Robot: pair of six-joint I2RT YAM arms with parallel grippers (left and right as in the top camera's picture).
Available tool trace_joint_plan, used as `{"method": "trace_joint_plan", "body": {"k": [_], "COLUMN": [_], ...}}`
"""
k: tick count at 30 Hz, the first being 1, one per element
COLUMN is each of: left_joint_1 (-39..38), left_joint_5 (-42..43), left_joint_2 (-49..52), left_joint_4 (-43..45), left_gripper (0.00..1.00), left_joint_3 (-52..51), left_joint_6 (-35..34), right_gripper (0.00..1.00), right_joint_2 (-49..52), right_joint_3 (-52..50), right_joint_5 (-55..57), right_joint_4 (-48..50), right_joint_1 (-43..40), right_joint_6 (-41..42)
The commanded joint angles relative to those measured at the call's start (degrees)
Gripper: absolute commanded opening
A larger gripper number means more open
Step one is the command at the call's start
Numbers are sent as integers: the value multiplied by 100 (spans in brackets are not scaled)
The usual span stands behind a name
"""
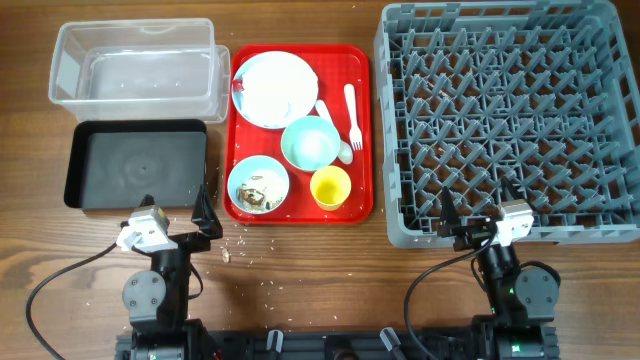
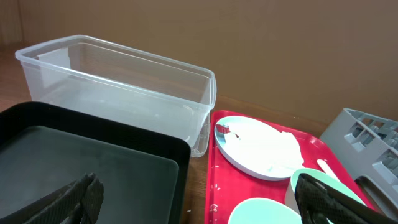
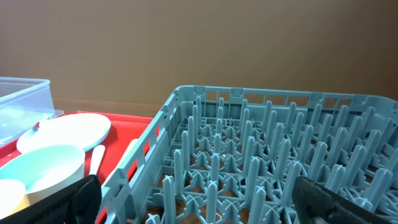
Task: Sort waste into correct bins and load items into the dishwasher rack
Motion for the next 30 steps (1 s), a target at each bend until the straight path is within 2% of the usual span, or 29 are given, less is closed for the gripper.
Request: {"method": "trace_joint_plan", "body": {"k": [1,23,30], "left_joint_1": [39,39,39], "left_joint_5": [-37,-37,17], "left_joint_2": [-44,-44,-44], "left_joint_4": [39,39,485], "left_gripper": [100,100,100], "left_joint_3": [-68,-68,-66], "left_joint_6": [87,90,92], "right_gripper": [100,100,100], "right_joint_2": [-20,-20,-20], "right_joint_3": [-4,-4,-4], "right_joint_5": [-122,-31,-251], "right_joint_4": [15,46,1069], "right_joint_1": [22,22,22], "right_joint_6": [81,85,68]}}
